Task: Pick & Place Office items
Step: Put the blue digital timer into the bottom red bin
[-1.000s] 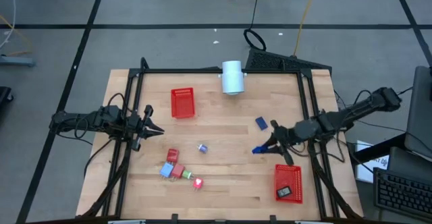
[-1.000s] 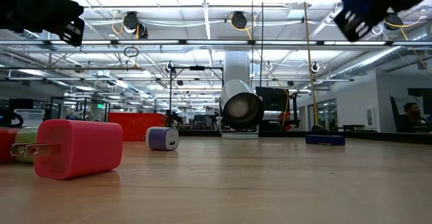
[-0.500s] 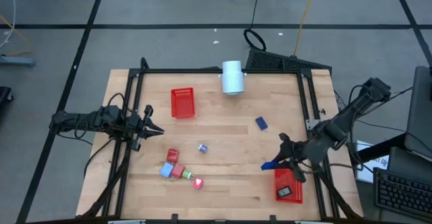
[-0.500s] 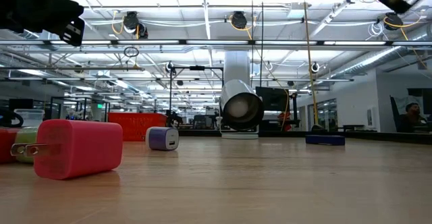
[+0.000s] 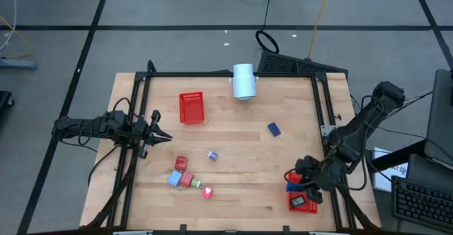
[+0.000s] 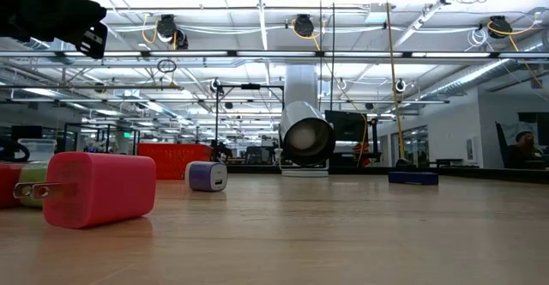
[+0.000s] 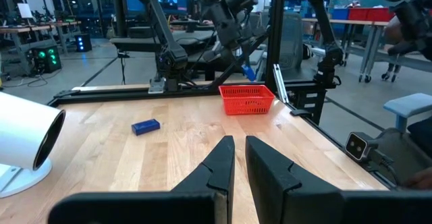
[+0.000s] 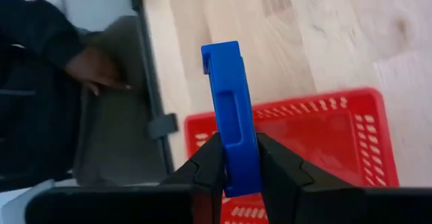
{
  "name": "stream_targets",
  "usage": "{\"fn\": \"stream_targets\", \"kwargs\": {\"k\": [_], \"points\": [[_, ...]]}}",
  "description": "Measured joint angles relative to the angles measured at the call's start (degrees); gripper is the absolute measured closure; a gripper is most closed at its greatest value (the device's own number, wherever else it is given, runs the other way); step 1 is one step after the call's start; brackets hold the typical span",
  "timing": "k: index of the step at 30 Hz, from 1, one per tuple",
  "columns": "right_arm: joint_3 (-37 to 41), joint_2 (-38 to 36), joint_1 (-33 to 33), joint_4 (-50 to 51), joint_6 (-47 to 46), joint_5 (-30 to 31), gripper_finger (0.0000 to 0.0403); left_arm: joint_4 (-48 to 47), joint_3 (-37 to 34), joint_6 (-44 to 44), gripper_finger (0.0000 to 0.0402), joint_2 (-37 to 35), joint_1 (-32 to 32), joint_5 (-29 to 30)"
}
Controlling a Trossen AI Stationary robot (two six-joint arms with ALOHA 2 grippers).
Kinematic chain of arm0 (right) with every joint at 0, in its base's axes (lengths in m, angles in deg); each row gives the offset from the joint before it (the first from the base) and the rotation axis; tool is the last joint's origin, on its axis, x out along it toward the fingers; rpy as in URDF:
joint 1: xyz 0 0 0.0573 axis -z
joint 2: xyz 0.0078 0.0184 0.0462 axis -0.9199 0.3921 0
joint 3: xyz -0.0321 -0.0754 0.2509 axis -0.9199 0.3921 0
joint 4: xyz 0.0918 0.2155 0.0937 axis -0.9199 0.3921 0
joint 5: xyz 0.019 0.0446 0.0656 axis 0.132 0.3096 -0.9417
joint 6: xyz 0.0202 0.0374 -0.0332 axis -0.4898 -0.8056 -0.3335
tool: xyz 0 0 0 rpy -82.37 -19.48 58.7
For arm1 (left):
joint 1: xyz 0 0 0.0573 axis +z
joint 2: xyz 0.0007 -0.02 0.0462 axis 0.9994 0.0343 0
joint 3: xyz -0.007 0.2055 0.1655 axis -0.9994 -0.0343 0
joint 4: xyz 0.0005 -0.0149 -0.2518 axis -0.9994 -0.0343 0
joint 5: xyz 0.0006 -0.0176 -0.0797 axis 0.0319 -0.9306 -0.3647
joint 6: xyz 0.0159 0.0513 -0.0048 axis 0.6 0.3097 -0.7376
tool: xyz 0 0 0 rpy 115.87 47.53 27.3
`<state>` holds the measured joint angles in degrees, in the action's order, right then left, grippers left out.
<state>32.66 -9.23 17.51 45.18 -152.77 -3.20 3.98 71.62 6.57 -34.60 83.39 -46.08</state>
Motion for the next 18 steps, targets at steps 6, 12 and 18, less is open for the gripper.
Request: {"fn": "stream_targets", "kwargs": {"k": [6,12,18], "points": [[0.0,3.2,-0.7,3.6,-0.7,-0.1,0.0344,0.0,0.0,0.0,0.0360,0.0,0.0,0.0],[0.0,4.0,-0.7,7.2,-1.4,-0.4,0.0344,0.0,0.0,0.0,0.0360,0.0,0.0,0.0],[0.0,4.0,-1.3,10.0,-5.1,-2.8,0.0344,0.0,0.0,0.0,0.0360,0.0,0.0,0.0]]}}
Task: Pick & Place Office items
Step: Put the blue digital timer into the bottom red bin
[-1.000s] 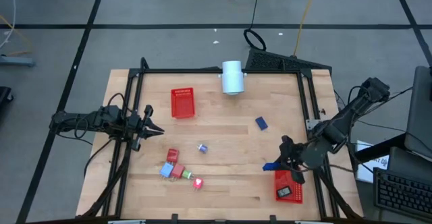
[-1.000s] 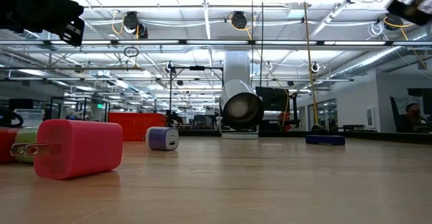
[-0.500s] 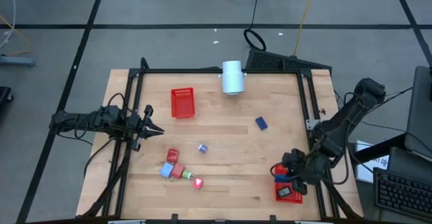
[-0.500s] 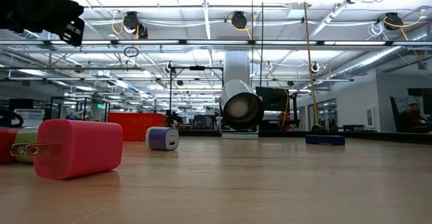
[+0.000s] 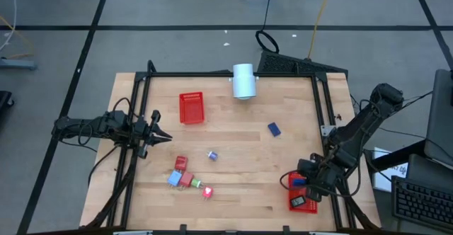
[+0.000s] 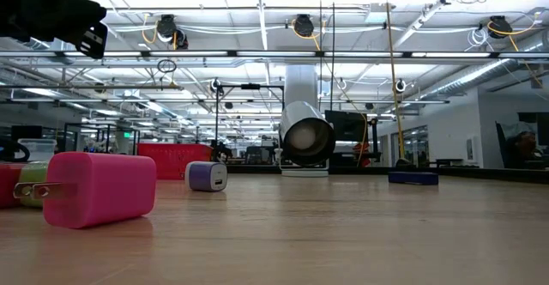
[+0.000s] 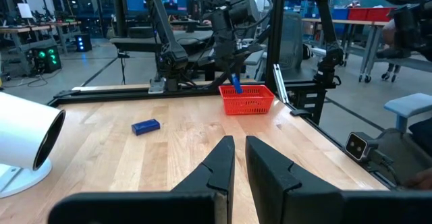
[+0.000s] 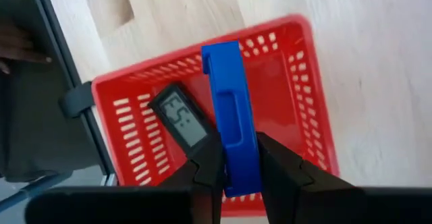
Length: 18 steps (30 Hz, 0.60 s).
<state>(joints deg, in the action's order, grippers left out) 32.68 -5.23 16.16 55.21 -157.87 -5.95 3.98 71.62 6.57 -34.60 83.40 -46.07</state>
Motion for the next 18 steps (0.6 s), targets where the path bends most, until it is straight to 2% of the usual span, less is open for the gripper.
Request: {"fn": "stream_targets", "kwargs": {"k": [8,18], "points": [[2.8,0.0,-0.7,-1.9,-1.7,1.2,0.0344,0.0,0.0,0.0,0.0360,0.0,0.0,0.0],[9.5,0.0,-0.7,-11.8,-1.7,1.3,0.0344,0.0,0.0,0.0,0.0360,0.0,0.0,0.0]]}}
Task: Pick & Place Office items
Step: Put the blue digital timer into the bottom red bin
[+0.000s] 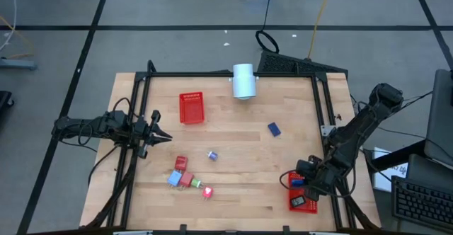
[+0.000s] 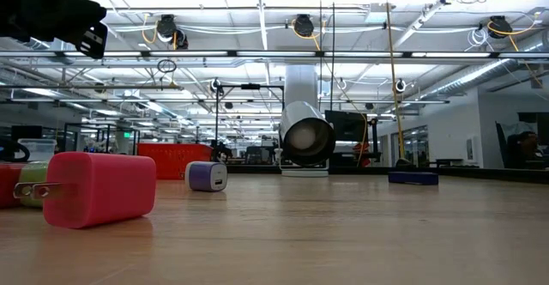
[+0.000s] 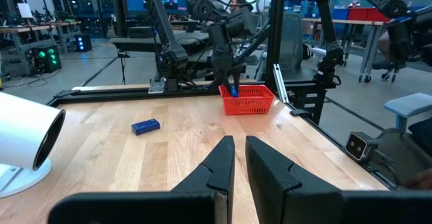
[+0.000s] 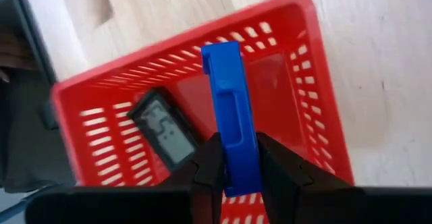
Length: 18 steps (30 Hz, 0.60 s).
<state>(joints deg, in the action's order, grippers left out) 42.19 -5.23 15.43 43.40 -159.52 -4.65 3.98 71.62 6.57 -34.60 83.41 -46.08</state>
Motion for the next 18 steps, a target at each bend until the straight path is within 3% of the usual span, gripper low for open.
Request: {"fn": "stream_targets", "kwargs": {"k": [10,18], "points": [[4.7,0.0,0.0,-8.0,-0.4,-0.1,0.0341,0.0,0.0,0.0,0.0360,0.0,0.0,0.0],[5.1,0.0,0.0,-10.8,-1.4,-0.2,0.0306,0.0,0.0,0.0,0.0360,0.0,0.0,0.0]]}}
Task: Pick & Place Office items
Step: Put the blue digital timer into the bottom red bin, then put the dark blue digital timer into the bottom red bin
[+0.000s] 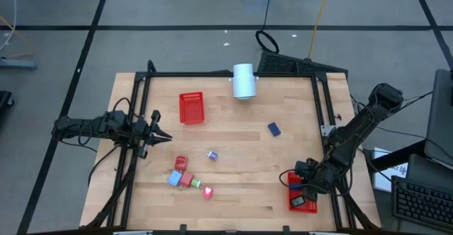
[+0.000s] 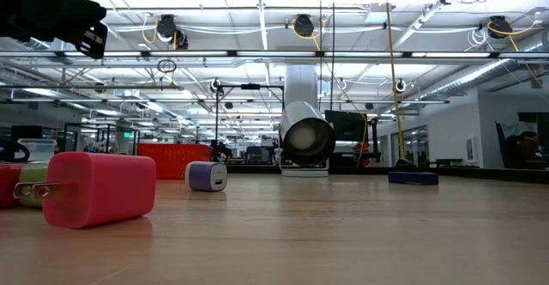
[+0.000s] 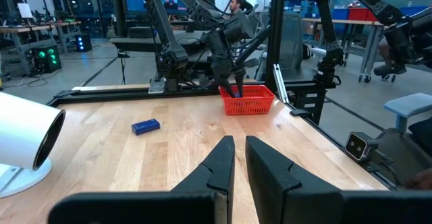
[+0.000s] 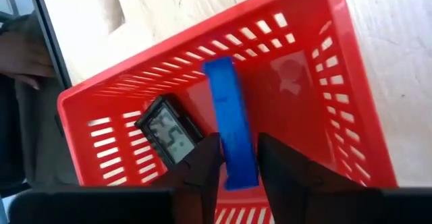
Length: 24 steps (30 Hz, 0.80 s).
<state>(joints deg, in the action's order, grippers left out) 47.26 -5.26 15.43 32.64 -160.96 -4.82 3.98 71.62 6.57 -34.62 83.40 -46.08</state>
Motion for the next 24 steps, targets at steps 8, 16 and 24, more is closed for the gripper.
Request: {"fn": "stream_targets", "kwargs": {"k": [8,16,24], "points": [[0.0,0.0,0.0,0.0,-0.2,-0.1,0.0287,0.0,0.0,0.0,0.0360,0.0,0.0,0.0],[0.0,0.0,0.1,-0.2,-1.6,-4.7,0.0285,0.0,0.0,0.0,0.0360,0.0,0.0,0.0],[0.0,-3.6,0.1,-2.9,-1.6,-4.4,0.0289,0.0,0.0,0.0,0.0360,0.0,0.0,0.0]]}}
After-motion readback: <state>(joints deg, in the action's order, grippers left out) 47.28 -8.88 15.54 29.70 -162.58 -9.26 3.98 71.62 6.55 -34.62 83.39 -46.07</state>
